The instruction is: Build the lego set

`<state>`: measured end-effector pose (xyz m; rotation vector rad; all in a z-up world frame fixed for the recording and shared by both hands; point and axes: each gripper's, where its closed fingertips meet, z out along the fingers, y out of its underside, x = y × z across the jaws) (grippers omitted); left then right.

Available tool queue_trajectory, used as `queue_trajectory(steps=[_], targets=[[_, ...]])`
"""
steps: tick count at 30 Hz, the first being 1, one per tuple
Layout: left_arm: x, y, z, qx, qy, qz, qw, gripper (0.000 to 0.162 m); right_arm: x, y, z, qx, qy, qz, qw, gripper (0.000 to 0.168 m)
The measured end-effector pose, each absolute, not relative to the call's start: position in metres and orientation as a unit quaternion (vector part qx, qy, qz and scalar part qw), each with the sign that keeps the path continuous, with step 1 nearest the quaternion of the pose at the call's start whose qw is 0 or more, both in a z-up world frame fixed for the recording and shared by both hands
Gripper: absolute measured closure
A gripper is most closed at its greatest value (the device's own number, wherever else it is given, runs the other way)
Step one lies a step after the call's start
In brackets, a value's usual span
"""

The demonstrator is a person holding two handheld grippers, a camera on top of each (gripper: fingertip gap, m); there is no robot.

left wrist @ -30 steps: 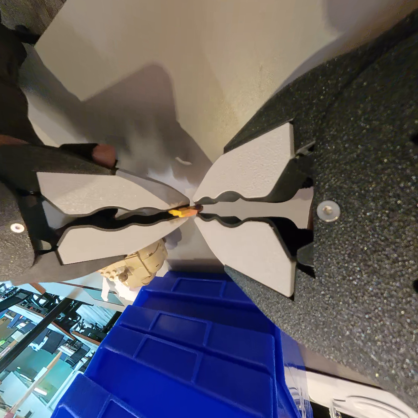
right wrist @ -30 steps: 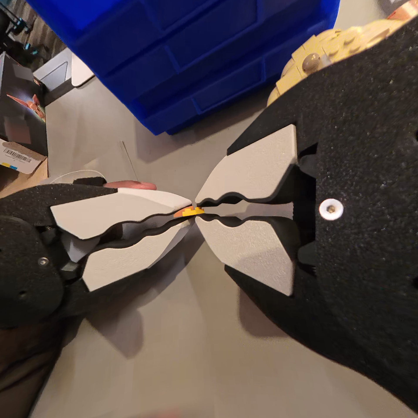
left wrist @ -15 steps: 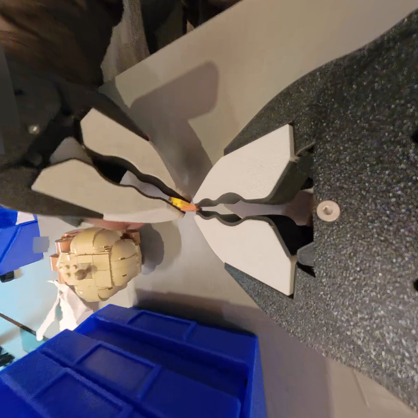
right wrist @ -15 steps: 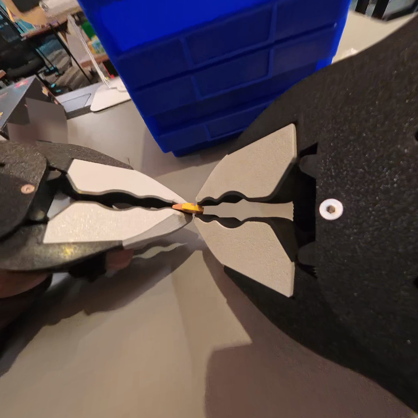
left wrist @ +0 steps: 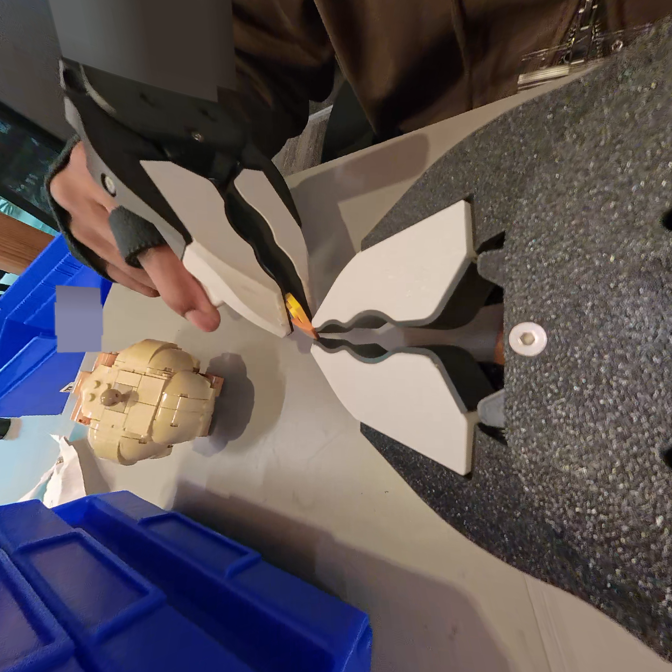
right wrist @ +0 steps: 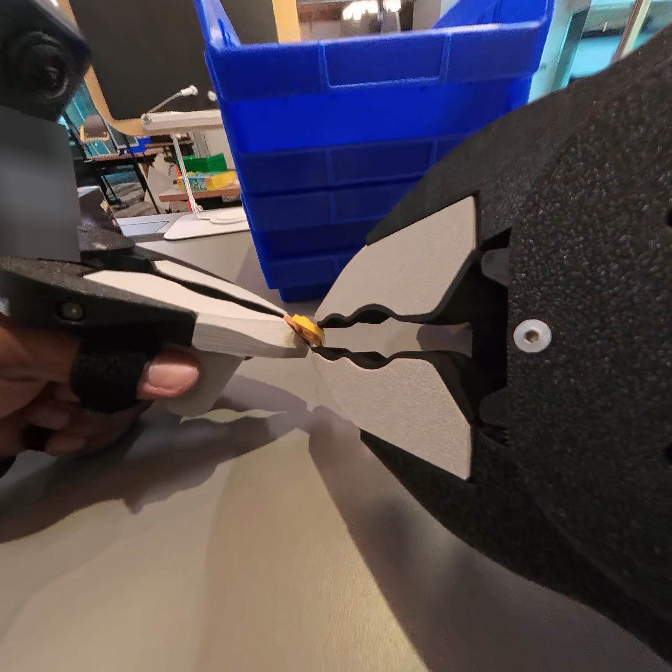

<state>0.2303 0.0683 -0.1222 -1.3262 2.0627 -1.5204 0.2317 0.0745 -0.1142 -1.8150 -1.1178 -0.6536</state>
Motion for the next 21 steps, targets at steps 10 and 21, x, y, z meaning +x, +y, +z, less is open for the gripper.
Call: queue_trajectory(steps=[10,21], targets=[[0.226,0.063,-0.101,-0.374,0.715,-0.567,0.164,0.159,0.224,0.07,-0.095,-0.778,-0.315,-0.003,0.544,0.163],[0.224,0.06,-0.084,-0.341,0.686,-0.619,0.174,0.159,0.223,0.068,-0.08,-0.76,-0.161,0.234,0.585,0.163]])
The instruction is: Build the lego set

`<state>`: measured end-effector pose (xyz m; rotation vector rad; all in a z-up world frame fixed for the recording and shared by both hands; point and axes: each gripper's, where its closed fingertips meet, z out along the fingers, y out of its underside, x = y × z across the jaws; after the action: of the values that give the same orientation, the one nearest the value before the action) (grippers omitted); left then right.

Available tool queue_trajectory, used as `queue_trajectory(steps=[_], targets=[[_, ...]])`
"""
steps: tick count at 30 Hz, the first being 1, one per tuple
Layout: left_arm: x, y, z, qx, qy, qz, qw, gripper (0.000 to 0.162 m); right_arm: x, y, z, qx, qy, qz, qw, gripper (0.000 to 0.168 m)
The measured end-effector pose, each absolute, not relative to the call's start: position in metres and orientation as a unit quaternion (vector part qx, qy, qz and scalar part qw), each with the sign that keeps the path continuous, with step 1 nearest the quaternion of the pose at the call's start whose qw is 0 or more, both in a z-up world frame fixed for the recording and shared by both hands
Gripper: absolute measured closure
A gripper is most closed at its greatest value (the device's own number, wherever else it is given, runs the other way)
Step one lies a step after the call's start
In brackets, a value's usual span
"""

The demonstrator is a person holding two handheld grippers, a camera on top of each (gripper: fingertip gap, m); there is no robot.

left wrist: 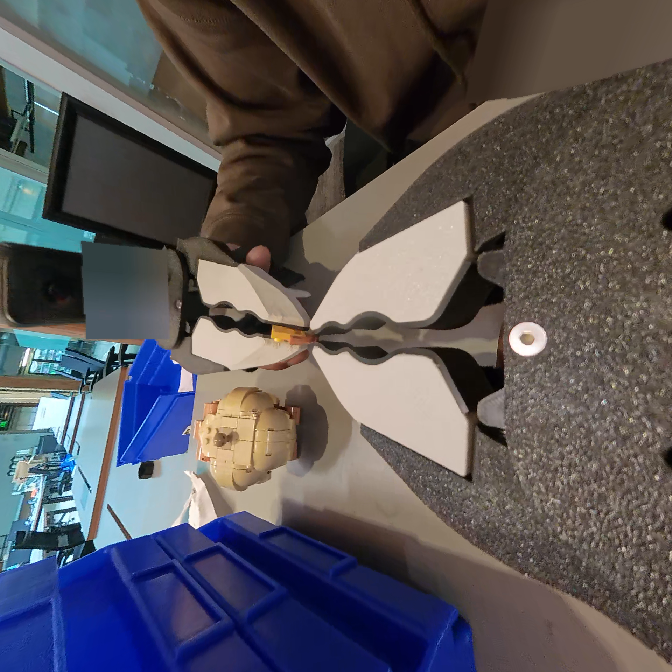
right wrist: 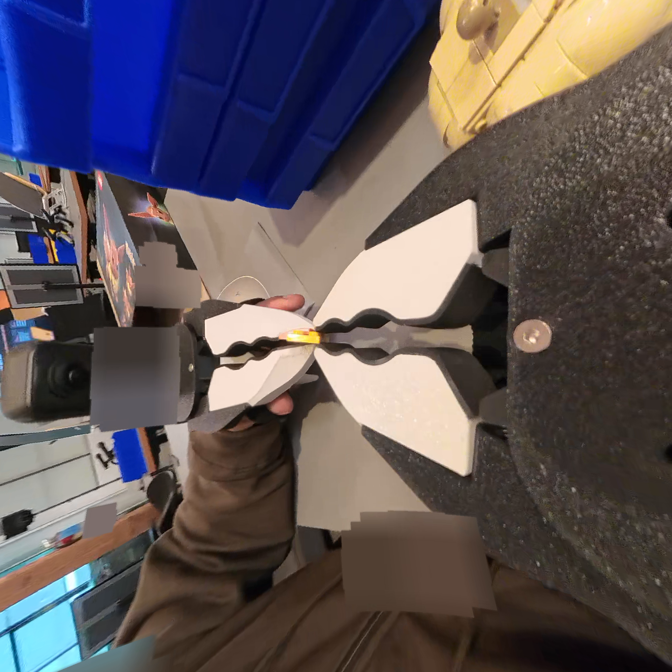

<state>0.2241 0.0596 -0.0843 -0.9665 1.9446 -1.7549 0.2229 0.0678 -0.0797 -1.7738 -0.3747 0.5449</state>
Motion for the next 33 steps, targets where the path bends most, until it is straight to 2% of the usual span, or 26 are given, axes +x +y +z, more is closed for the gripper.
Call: queue_trajectory(steps=[12,28,33], targets=[[0.227,0.063,-0.08,-0.339,0.68,-0.619,0.199,0.152,0.222,0.068,-0.074,-0.752,-0.128,0.271,0.587,0.163],[0.216,0.054,-0.067,-0.32,0.647,-0.681,0.129,0.157,0.213,0.066,-0.065,-0.733,-0.123,0.314,0.59,0.163],[0.222,0.06,-0.074,-0.324,0.675,-0.639,0.176,0.158,0.217,0.07,-0.071,-0.752,-0.103,0.297,0.579,0.164]])
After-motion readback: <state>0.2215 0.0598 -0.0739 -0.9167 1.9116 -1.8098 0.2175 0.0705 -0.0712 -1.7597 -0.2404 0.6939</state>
